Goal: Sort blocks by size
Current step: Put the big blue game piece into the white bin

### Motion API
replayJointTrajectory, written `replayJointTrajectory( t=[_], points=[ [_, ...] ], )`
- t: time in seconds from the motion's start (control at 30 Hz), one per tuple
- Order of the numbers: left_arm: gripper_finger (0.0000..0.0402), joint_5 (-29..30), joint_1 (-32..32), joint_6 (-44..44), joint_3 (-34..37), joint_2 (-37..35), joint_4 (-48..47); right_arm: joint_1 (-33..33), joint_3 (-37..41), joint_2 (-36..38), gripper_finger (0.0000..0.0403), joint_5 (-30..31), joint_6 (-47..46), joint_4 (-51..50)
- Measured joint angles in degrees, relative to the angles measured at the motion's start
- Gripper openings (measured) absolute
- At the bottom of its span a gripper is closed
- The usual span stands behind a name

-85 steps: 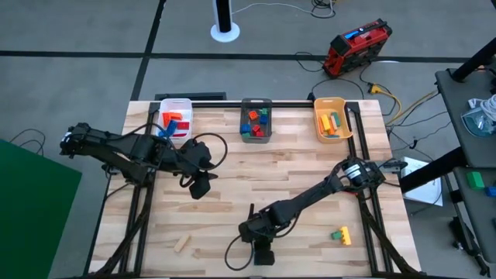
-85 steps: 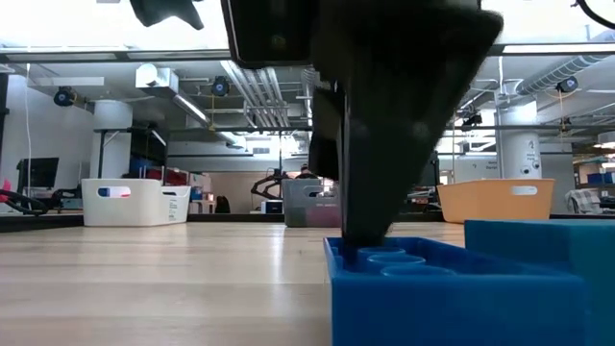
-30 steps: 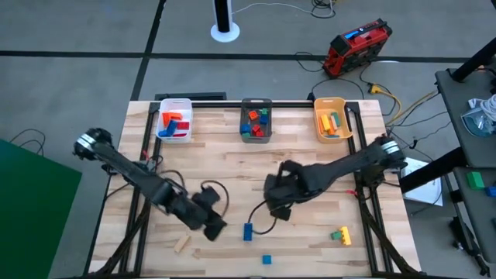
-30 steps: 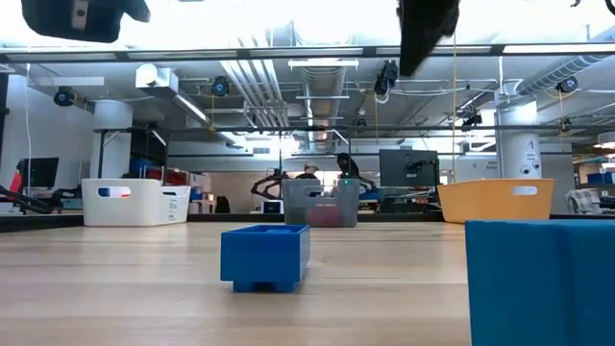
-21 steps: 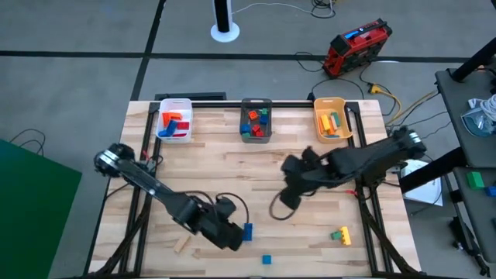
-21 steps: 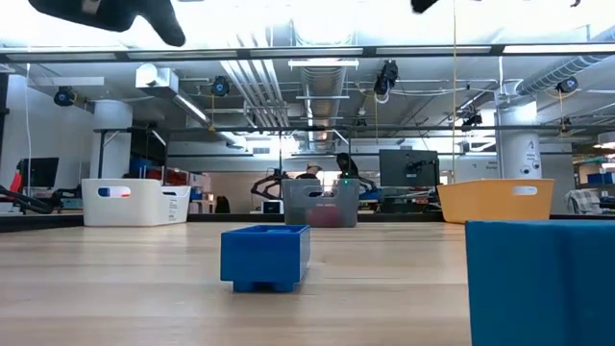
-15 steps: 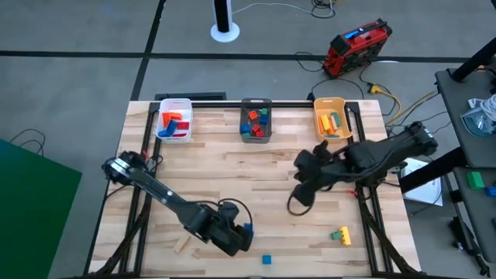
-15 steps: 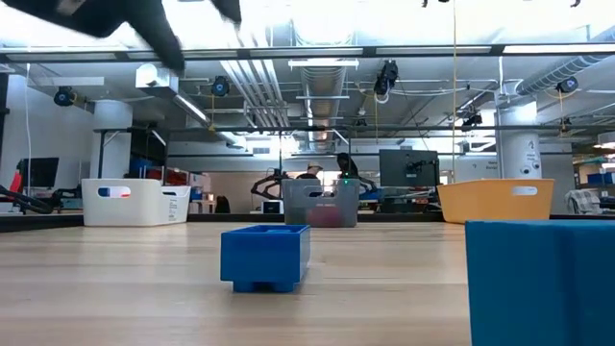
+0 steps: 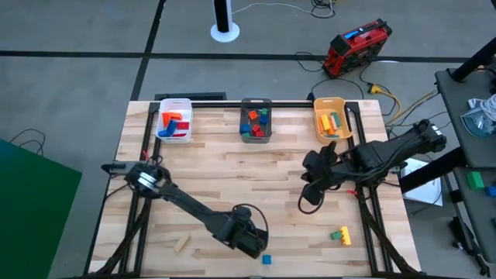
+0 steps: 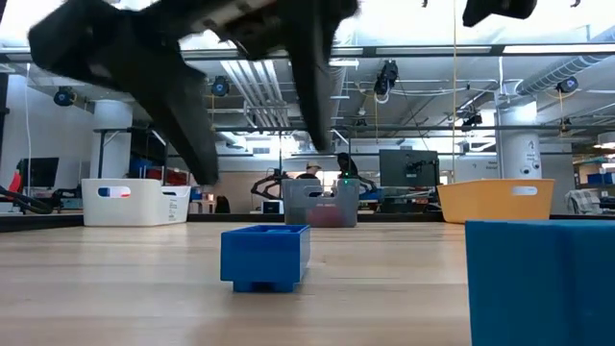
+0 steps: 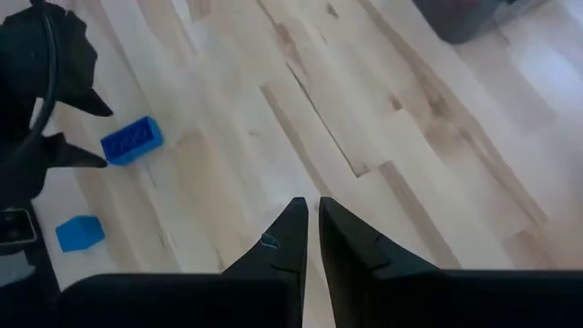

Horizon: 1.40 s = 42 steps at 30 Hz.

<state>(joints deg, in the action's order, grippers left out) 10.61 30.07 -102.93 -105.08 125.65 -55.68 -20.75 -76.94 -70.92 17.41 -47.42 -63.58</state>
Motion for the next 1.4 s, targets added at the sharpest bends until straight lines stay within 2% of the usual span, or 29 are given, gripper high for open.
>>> replayJointTrajectory(
  t=[0.17, 0.37, 0.47, 0.6, 0.77, 0.97, 1.27, 1.4],
  points=[
    [0.0272, -0.3, -0.6, 1.5, -6.1, 6.1, -2.3, 0.0, 2.0, 0.0, 0.0024, -2.4, 0.0, 0.0],
    [0.0267, -0.7, -1.4, 0.8, -15.1, 12.5, -14.9, -0.4, 2.8, -0.1, 0.0022, -2.9, 0.0, 0.0],
    [0.0267, -1.0, -1.5, 2.2, -18.5, 14.3, -16.9, -0.4, 2.8, 0.0, 0.0022, -2.9, 0.4, 0.1],
    [0.0267, -1.2, -1.6, 2.8, -20.9, 15.9, -16.4, -0.4, 2.8, 0.0, 0.0022, -2.9, 0.7, 0.1],
    [0.0259, -1.4, -1.7, 2.7, -20.7, 16.5, -16.4, -0.4, 2.9, 0.0, 0.0022, -2.9, 1.6, 0.1],
    [0.0217, -1.8, -1.7, 3.4, -20.4, 16.9, -16.3, -0.4, 2.9, 0.0, 0.0022, -2.9, 2.9, 0.1],
    [0.0112, -1.6, -1.7, 3.4, -19.2, 16.8, -15.7, -0.4, 2.9, 0.0, 0.0022, -2.9, 4.1, 0.1],
    [0.0108, -1.6, -1.8, 3.4, -19.5, 16.7, -16.0, -0.4, 3.0, 0.0, 0.0022, -2.9, 4.8, 0.0]
  ],
)
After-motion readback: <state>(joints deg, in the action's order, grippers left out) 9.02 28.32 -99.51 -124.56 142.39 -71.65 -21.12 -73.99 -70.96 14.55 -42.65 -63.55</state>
